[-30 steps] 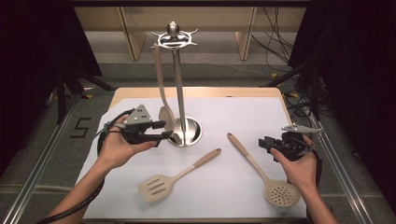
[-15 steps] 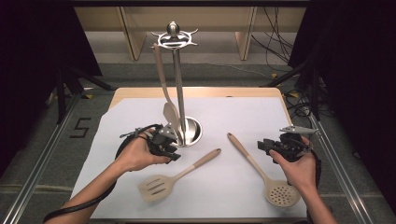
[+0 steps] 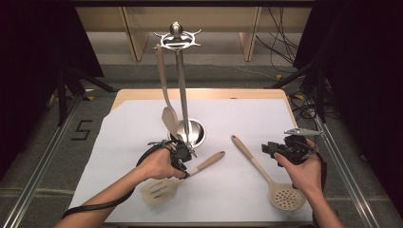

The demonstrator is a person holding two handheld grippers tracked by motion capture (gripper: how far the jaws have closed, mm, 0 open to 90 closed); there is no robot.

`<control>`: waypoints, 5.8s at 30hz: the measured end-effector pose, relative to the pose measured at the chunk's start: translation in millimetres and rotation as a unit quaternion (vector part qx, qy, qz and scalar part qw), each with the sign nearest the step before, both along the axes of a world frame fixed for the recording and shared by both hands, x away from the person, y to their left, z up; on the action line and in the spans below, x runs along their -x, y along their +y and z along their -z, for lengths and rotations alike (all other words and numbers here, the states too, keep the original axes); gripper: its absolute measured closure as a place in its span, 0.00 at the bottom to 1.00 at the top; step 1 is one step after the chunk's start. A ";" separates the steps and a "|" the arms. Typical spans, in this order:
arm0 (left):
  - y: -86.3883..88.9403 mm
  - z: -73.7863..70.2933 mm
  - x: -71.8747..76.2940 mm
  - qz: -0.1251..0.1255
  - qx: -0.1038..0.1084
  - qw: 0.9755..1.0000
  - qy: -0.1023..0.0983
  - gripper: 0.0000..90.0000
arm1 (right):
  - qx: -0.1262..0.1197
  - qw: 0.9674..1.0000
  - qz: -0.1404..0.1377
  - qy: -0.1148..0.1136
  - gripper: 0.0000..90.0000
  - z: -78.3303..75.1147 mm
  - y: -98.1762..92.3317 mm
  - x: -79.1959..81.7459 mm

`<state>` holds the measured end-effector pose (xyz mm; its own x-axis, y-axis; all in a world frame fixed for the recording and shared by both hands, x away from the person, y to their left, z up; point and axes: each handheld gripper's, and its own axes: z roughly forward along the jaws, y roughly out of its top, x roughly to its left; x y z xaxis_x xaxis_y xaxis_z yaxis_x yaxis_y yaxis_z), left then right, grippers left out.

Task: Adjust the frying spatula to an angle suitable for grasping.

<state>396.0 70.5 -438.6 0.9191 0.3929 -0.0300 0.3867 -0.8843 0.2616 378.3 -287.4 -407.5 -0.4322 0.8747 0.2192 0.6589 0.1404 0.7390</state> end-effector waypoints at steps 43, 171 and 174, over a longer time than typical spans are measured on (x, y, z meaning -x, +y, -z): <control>-27.1 18.4 4.4 -0.013 -0.091 0.996 0.005 0.86 | -0.016 1.000 0.003 0.017 0.73 -1.2 4.9 3.1; 2.9 -66.1 19.3 0.049 0.471 0.878 -0.073 0.74 | -0.151 0.921 -0.335 -0.133 0.83 -88.7 113.9 5.3; 3.4 -65.9 20.9 0.035 0.475 0.876 -0.073 0.80 | -0.156 0.921 -0.333 -0.125 0.83 -89.5 115.2 6.9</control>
